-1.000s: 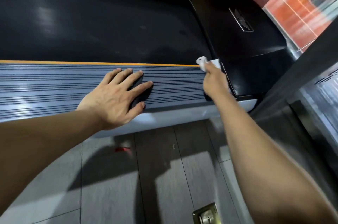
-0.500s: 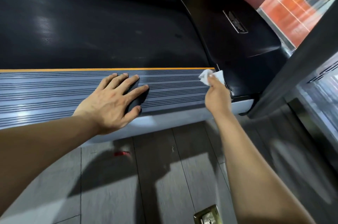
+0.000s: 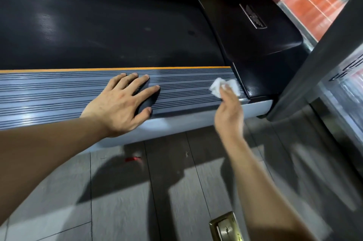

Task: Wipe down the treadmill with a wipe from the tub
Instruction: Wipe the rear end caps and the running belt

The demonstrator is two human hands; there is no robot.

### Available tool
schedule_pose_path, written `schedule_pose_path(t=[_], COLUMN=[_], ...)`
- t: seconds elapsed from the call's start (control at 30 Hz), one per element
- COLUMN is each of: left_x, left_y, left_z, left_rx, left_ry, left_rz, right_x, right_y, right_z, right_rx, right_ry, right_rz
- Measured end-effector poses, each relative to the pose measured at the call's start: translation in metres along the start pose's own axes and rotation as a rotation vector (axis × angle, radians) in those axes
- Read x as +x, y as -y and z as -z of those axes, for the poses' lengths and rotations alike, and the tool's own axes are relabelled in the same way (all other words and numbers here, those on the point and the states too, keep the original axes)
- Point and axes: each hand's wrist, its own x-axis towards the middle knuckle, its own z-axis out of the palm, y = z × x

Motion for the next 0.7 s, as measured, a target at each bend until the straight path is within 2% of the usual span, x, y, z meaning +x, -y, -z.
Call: schedule_pose_path(t=[0.1,0.17,0.23,0.3,0.37,0.4,0.47,0.53,0.63,0.7], left_x=[0.000,0.000,0.000,-0.001,-0.001,-0.002,-0.003,-0.002,-0.012,-0.029], left_y=[-0.001,-0.001,0.000,0.001,-0.001,0.000,0.001,0.002,0.005,0.014], left_z=[0.000,0.002,0.003,0.004,0.004,0.004,0.003,0.004,0.009,0.014], left_rx=[0.009,0.005,0.007,0.006,0.006,0.009,0.004,-0.011,-0.023,-0.016], left_ry=[-0.006,-0.003,0.009,0.012,0.027,0.035,0.044,0.067,0.107,0.071], left_rz=[-0.002,-0.009,0.002,0.006,0.000,0.004,0.006,-0.002,0.044,0.084], right_x=[-0.034,-0.029,-0.009,0.007,0.005,0.001,-0.010,-0.026,-0.064,-0.078], right_y=[0.029,0.021,-0.012,-0.044,-0.051,-0.044,-0.020,0.009,0.070,0.103], right_z=[-0.025,-0.017,0.000,0.018,0.019,0.012,-0.004,-0.025,-0.054,-0.064], right_rx=[0.046,0.037,0.035,0.012,0.012,0.016,0.018,0.003,0.036,0.072], right_ry=[0.127,0.175,0.084,-0.024,-0.101,-0.122,-0.145,-0.127,0.039,0.182], right_rz=[0.293,0.347,0.237,0.017,-0.133,-0.149,-0.055,0.114,0.391,0.529])
